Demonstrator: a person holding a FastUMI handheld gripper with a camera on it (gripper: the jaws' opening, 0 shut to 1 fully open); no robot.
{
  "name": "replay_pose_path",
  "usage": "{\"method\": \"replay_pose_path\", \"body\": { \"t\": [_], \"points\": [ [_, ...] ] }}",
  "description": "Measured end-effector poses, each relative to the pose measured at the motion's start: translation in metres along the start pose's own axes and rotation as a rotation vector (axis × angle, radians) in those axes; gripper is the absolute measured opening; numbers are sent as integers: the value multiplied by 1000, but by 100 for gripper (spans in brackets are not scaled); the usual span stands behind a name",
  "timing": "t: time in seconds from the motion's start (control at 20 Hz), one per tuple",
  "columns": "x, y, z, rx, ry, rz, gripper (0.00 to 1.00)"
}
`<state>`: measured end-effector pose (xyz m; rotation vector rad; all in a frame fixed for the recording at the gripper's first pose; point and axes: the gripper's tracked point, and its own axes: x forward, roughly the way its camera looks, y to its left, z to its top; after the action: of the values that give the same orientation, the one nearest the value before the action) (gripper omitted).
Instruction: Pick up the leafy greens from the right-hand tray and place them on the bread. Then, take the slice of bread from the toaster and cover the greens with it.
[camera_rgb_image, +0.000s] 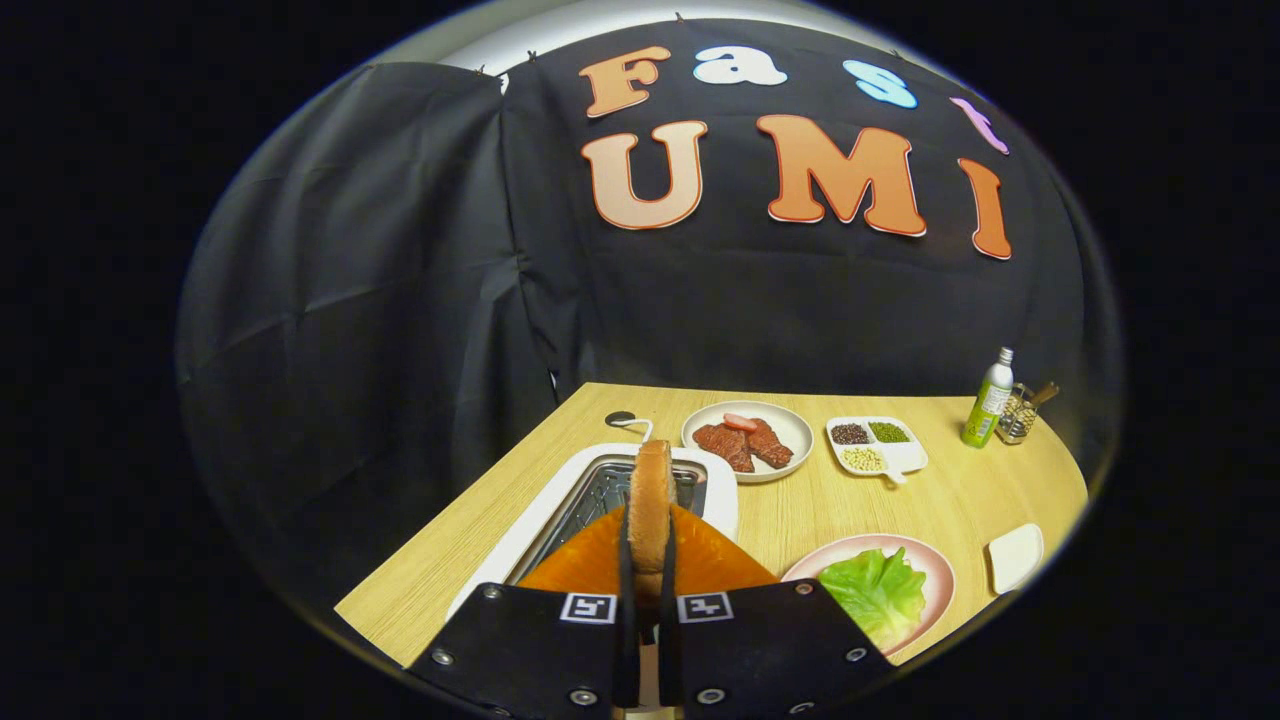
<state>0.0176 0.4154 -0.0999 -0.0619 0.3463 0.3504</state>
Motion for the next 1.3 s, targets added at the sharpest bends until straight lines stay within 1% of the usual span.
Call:
{"method": "replay_pose_path", "body": {
  "t": [0.35,0.55,0.7,0.95,1.3],
  "points": [
    [-16,-1,45,-12,-87,5,8],
    [-29,-5,65,22,-124,19,8],
    [-37,-21,76,29,-150,3,8],
    [-44,-51,72,34,-150,-31,8],
    [-42,-96,41,32,-102,-83,8]
  ]
}}
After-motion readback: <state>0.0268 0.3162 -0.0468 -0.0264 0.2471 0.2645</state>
